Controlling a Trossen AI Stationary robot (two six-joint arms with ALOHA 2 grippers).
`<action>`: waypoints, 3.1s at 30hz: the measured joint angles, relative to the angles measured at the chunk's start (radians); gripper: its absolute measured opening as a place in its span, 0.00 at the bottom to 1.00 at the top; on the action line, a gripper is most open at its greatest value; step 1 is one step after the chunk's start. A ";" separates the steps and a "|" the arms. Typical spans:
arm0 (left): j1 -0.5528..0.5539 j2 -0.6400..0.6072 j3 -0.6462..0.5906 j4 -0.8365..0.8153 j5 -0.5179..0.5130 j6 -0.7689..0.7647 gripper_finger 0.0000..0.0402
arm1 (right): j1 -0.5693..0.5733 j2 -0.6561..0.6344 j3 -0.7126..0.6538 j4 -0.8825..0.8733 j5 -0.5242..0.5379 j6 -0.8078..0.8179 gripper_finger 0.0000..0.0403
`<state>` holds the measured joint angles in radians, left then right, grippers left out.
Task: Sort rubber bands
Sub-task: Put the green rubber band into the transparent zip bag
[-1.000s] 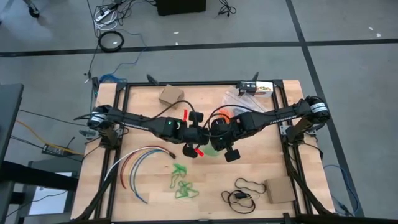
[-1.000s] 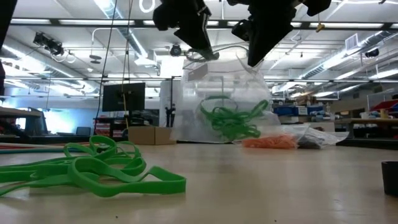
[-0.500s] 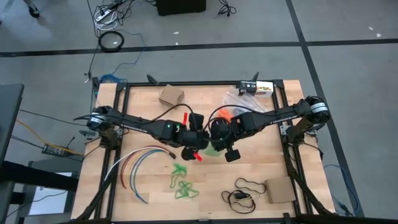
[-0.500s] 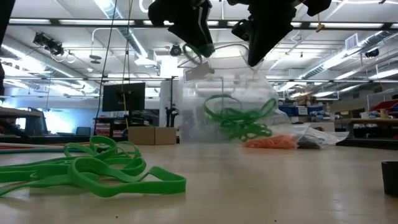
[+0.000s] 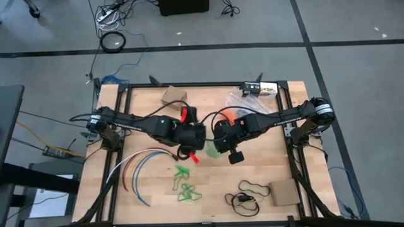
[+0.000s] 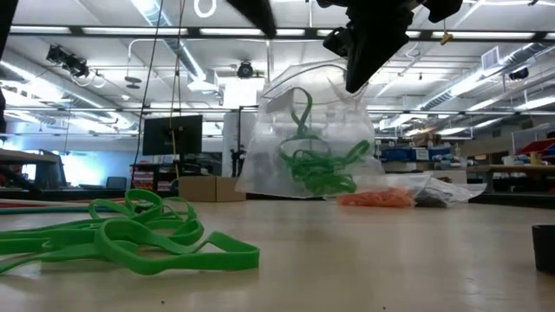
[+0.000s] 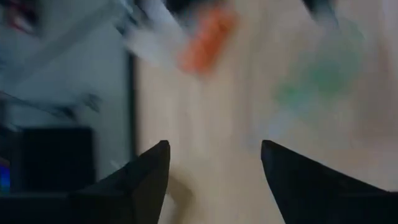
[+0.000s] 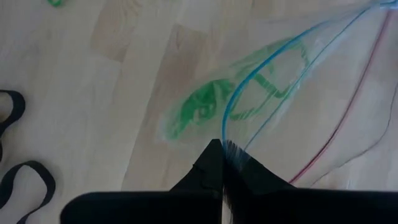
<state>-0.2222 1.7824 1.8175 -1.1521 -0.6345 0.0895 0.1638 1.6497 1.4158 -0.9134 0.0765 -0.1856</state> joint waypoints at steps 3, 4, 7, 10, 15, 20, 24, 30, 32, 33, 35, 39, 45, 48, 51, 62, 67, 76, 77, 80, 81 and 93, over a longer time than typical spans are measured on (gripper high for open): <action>-0.014 0.000 -0.021 -0.125 0.131 -0.121 0.62 | 0.000 0.000 0.000 -0.001 0.000 0.000 0.00; -0.023 0.000 -0.041 -0.151 0.183 -0.158 0.62 | 0.000 0.000 0.000 -0.001 0.000 0.000 0.00; -0.069 0.000 -0.130 -0.121 0.300 -0.214 0.61 | 0.000 0.000 0.000 -0.001 0.000 0.000 0.00; -0.141 0.000 -0.249 -0.022 0.332 -0.225 0.60 | 0.000 0.000 0.000 0.004 0.000 0.000 0.00; -0.207 0.001 -0.490 0.263 0.333 -0.229 0.60 | 0.001 0.000 0.000 0.018 0.000 0.002 0.00; -0.194 0.001 -0.705 0.533 0.379 -0.273 0.56 | 0.002 0.000 0.000 0.021 -0.001 0.002 0.00; -0.159 0.001 -0.783 0.632 0.440 -0.284 0.46 | 0.005 0.000 0.000 0.022 -0.001 0.005 0.00; -0.151 0.000 -0.749 0.572 0.500 -0.207 0.06 | 0.003 0.000 0.000 0.023 0.000 0.002 0.00; -0.151 -0.002 -0.711 0.546 0.502 -0.199 0.04 | 0.003 0.000 0.000 0.023 -0.001 0.001 0.00; -0.151 -0.004 -0.689 0.525 0.502 -0.193 0.04 | 0.003 0.000 0.000 0.024 -0.001 0.001 0.00; -0.151 -0.009 -0.637 0.464 0.501 -0.172 0.04 | 0.003 0.000 0.000 0.027 -0.001 0.000 0.00; -0.151 -0.009 -0.523 0.341 0.474 -0.129 0.02 | 0.003 0.000 0.000 0.030 -0.001 0.001 0.00; -0.151 -0.011 -0.454 0.314 0.521 -0.119 0.05 | 0.003 0.000 0.000 0.030 -0.001 0.002 0.00; -0.151 -0.011 -0.466 0.354 0.506 -0.126 0.13 | 0.004 0.000 0.000 0.031 -0.001 0.002 0.00; -0.147 -0.011 -0.476 0.349 0.479 -0.141 0.23 | 0.004 0.000 0.000 0.030 -0.001 0.002 0.00; -0.129 -0.010 -0.611 0.444 0.546 -0.176 0.15 | 0.004 0.000 0.000 0.030 -0.001 0.008 0.00; -0.136 -0.009 -0.685 0.555 0.655 -0.208 0.15 | 0.004 0.000 0.000 0.030 -0.001 0.008 0.00; -0.138 -0.009 -0.755 0.581 0.496 -0.279 0.15 | 0.004 0.000 0.000 0.030 -0.001 0.008 0.00; -0.138 -0.009 -0.765 0.595 0.497 -0.282 0.15 | 0.004 0.000 0.000 0.030 -0.001 0.008 0.00; -0.137 -0.009 -0.797 0.677 0.513 -0.291 0.17 | 0.004 0.000 0.000 0.033 -0.001 0.008 0.00; -0.137 -0.009 -0.807 0.697 0.519 -0.300 0.18 | 0.004 0.000 0.000 0.035 -0.001 0.008 0.00; -0.107 -0.012 -0.844 0.696 0.454 -0.314 0.02 | 0.005 0.000 0.000 0.047 -0.002 0.009 0.00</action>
<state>-0.3294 1.7706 0.9731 -0.4557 -0.1805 -0.2244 0.1692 1.6497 1.4158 -0.8666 0.0750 -0.1770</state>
